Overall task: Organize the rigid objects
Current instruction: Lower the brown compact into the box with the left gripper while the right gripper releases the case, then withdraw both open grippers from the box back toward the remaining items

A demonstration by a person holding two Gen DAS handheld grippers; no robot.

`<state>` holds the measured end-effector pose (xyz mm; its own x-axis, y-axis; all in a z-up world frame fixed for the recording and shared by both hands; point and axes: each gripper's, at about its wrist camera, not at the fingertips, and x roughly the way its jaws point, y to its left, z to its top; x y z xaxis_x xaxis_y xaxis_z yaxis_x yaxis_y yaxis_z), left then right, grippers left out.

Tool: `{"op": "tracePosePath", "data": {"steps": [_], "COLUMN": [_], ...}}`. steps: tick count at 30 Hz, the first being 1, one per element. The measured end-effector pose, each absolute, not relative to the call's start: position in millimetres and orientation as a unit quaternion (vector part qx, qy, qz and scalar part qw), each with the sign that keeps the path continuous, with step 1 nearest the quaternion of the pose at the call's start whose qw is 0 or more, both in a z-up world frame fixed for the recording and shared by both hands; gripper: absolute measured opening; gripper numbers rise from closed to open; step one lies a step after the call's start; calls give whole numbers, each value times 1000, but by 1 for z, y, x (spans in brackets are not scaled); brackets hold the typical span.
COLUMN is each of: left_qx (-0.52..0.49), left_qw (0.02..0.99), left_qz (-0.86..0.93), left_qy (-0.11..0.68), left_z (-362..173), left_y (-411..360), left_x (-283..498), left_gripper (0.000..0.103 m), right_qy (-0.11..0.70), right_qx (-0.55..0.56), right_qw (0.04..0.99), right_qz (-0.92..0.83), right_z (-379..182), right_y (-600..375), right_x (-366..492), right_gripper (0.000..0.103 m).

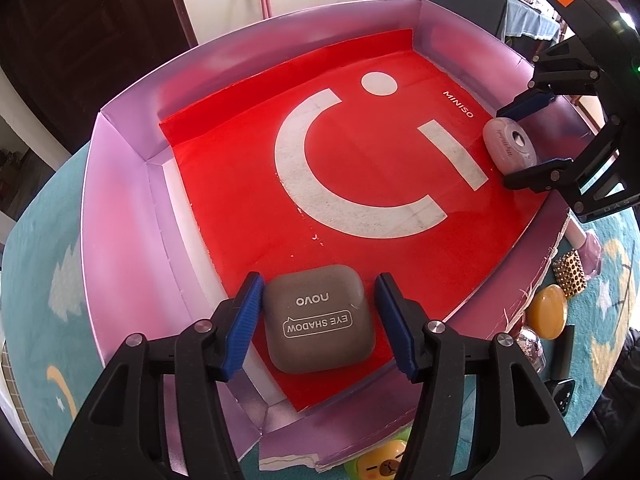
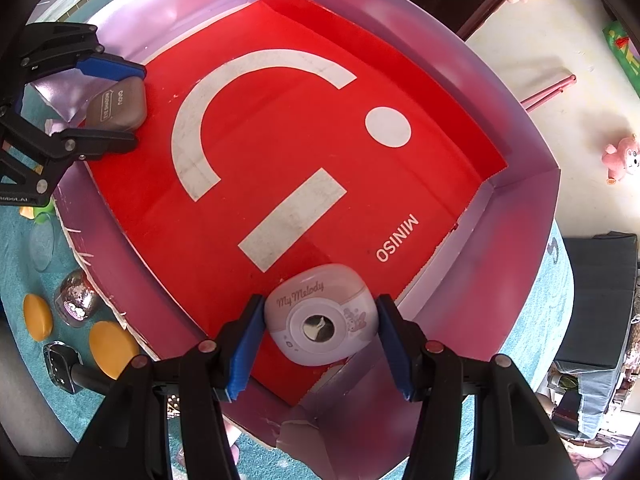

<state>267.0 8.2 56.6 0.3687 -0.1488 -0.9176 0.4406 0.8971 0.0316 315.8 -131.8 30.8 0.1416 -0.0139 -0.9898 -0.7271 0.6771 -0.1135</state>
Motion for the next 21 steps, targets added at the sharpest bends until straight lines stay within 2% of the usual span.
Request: {"op": "tracePosePath", "data": {"steps": [13,19,21], "left_qx": [148,134,128], "left_qw": [822,834,839], "left_qz": [-179,-178,-175], "left_qy": [519,504,499], "left_z": [58,68,73], "left_y": [2,4,5], "left_x": [263,260,259], "left_gripper": [61,64,69], "right_qy": [604,604,603], "right_qx": [-307,-300,-296], "right_qw": [690,692,695], "right_qz": [256,256,257], "right_z": [33,38,42], "right_y": [-132,-131,-132], "right_x": [317,314,312], "right_gripper": [60,63,63]}}
